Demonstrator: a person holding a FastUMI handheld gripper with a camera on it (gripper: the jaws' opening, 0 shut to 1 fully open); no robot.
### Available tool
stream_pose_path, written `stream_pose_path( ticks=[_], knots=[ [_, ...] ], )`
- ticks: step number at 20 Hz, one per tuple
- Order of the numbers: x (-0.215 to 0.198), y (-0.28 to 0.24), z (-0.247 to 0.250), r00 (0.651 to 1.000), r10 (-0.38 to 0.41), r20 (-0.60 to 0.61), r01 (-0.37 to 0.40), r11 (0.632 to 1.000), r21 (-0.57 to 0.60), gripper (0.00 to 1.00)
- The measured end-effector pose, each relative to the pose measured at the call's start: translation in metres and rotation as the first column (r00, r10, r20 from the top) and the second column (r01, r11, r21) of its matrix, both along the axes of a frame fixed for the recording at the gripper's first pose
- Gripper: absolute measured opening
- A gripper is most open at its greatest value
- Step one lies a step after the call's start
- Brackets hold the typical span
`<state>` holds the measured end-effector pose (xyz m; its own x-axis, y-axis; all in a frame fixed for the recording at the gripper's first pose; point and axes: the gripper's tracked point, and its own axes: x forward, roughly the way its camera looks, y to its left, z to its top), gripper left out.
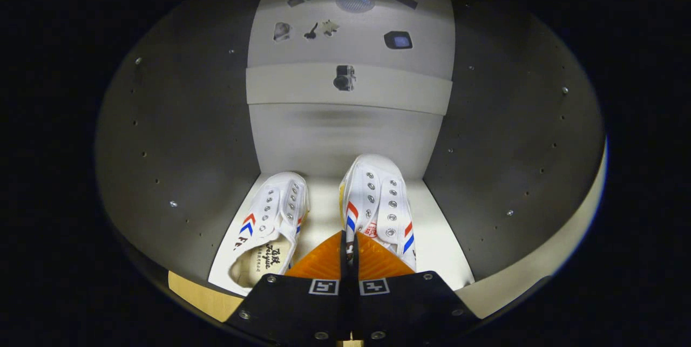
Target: Open the shoe cabinet door, grab the shoes and put them into the shoe cabinet, then close the shoe cabinet door.
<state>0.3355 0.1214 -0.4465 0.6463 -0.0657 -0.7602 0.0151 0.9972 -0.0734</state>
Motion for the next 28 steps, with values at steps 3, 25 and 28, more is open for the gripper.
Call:
stream_pose_path(
  ticks=[3,25,28],
  knots=[
    [0.006,0.0,-0.023,0.999,0.01,-0.034,-0.01,1.0,-0.009,0.0],
    [-0.137,0.014,0.122,0.96,0.065,0.274,-0.085,0.995,0.061,0.68],
    [-0.176,0.019,0.147,0.946,0.075,0.316,-0.106,0.991,0.081,0.78]
  ],
)
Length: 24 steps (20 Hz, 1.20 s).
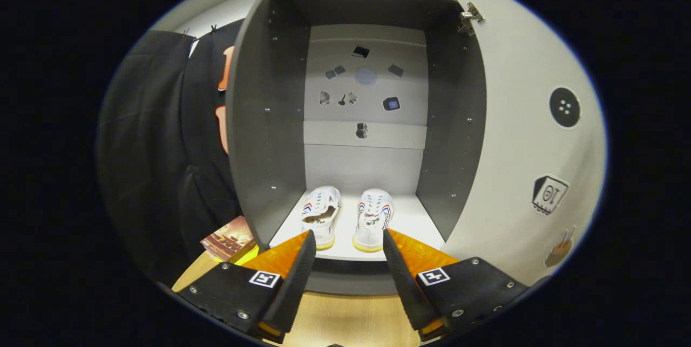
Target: Open the shoe cabinet door, grab the shoes and put them into the shoe cabinet, then close the shoe cabinet door.
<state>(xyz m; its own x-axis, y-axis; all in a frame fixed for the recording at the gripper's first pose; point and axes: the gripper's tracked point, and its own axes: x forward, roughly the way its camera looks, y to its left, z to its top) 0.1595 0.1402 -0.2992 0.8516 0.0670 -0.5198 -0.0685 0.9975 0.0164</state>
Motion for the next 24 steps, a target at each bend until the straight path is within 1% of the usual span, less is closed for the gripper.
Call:
stream_pose_path(
  ticks=[1,3,5,6,10,14,15,19,24],
  knots=[
    [-0.013,-0.001,0.007,1.0,0.0,0.01,0.0,1.0,0.004,0.82],
    [-0.042,-0.006,0.023,0.999,-0.002,0.037,0.002,1.0,0.013,0.87],
    [-0.072,-0.016,0.037,0.998,-0.018,0.065,0.017,1.0,0.014,0.92],
    [-0.082,-0.02,0.039,0.997,-0.027,0.078,0.026,1.0,0.01,0.93],
    [-0.144,-0.053,0.044,0.992,-0.082,0.093,0.086,0.996,-0.031,0.93],
    [-0.187,-0.091,0.052,0.986,-0.15,0.076,0.154,0.986,-0.058,0.94],
    [-0.196,-0.099,0.055,0.983,-0.164,0.077,0.169,0.984,-0.054,0.94],
    [-0.224,-0.116,0.074,0.981,-0.178,0.081,0.182,0.983,-0.037,0.94],
    [-0.246,-0.163,0.097,0.973,-0.213,0.092,0.22,0.973,-0.066,0.93]
  ],
)
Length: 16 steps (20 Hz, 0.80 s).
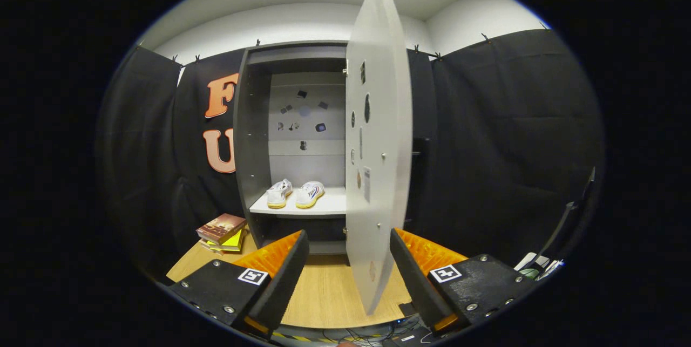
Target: Open the shoe cabinet door, grab the shoes and put them into the shoe cabinet, then close the shoe cabinet door.
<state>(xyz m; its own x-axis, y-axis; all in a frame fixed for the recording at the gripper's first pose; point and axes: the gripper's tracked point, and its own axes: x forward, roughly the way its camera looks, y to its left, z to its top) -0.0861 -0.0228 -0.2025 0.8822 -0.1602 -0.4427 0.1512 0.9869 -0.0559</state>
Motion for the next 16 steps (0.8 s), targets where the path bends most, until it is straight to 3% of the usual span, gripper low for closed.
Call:
stream_pose_path(
  ticks=[5,9,16],
  knots=[
    [-0.004,-0.061,0.022,0.999,-0.01,0.035,0.013,0.995,-0.098,0.93],
    [0.013,-0.107,0.006,0.999,-0.04,0.027,0.043,0.992,-0.122,0.94],
    [0.069,-0.112,-0.003,0.993,0.068,0.092,-0.062,0.996,-0.064,0.91]
  ],
)
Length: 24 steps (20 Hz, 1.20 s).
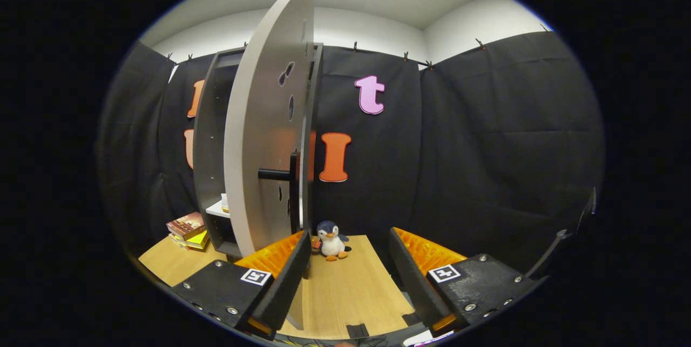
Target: Open the shoe cabinet door, grab the shoes and put them into the shoe cabinet, then close the shoe cabinet door.
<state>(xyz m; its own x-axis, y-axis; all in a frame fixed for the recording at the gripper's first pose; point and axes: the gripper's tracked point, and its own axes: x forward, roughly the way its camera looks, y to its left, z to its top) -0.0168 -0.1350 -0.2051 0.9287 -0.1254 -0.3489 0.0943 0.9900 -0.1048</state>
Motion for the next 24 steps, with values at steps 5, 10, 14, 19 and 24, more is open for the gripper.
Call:
stream_pose_path(
  ticks=[5,10,14,19,24],
  knots=[
    [0.008,0.018,0.006,0.996,0.08,0.03,-0.08,0.996,0.024,0.84],
    [0.008,0.079,0.007,0.98,0.198,0.022,-0.199,0.976,0.083,0.81],
    [0.025,0.136,0.007,0.956,0.291,0.037,-0.293,0.951,0.099,0.81],
    [0.054,0.231,-0.002,0.902,0.428,0.06,-0.431,0.884,0.179,0.81],
    [0.118,0.288,-0.014,0.901,0.425,0.082,-0.432,0.892,0.131,0.9]
  ],
)
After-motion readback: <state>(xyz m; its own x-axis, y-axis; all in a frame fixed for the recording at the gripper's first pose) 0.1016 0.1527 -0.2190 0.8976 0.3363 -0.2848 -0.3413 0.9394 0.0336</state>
